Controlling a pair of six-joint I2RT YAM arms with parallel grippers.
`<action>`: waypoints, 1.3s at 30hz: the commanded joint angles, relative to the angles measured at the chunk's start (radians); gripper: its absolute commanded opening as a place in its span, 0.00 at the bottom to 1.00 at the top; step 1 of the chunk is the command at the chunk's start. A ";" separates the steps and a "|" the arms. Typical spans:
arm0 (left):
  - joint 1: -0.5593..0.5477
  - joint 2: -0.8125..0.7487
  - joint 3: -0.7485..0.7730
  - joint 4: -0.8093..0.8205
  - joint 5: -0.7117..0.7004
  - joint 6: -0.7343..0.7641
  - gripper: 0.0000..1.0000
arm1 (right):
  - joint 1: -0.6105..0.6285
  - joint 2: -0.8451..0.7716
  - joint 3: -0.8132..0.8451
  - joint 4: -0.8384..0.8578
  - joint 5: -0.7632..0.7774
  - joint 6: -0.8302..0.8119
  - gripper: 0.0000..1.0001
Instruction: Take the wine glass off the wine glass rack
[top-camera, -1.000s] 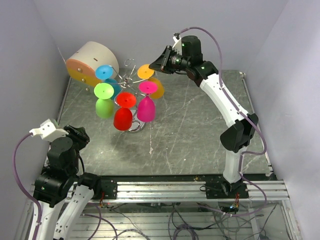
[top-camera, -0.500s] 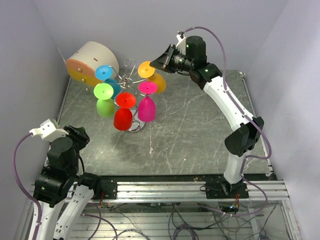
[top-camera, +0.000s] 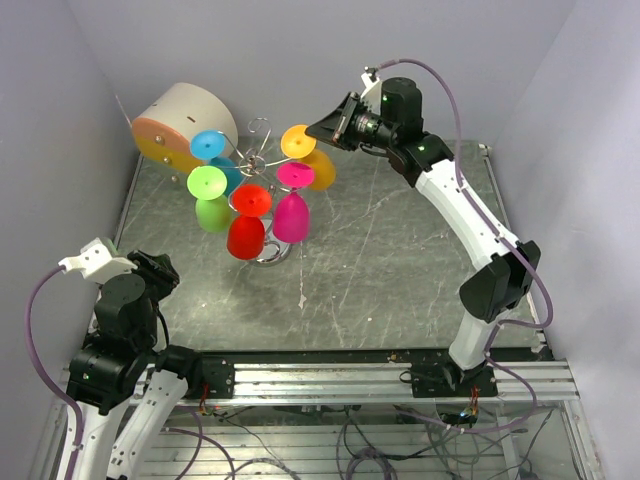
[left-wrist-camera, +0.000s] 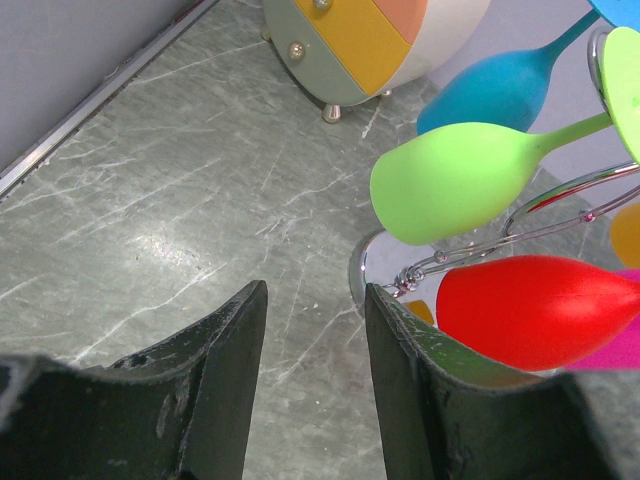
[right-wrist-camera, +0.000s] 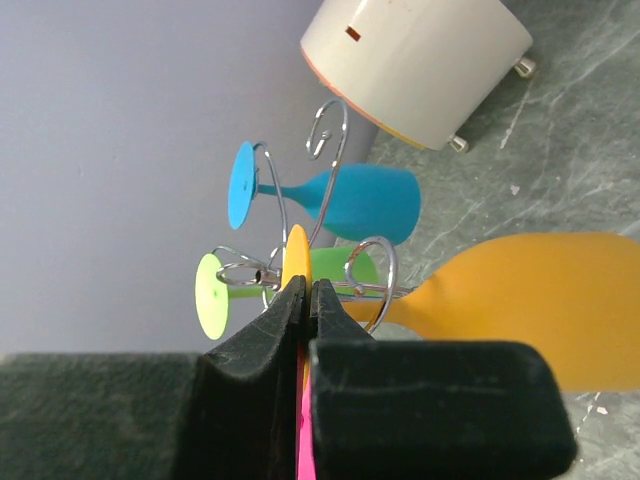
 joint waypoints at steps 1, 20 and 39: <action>-0.009 0.000 0.011 0.029 -0.003 0.002 0.55 | -0.001 -0.045 -0.032 0.070 -0.051 0.018 0.00; -0.009 0.000 0.013 0.025 -0.011 -0.001 0.54 | 0.031 0.077 0.089 0.066 -0.093 -0.001 0.00; -0.009 -0.016 0.018 0.029 -0.001 0.010 0.67 | 0.011 0.154 0.203 0.107 0.093 -0.084 0.00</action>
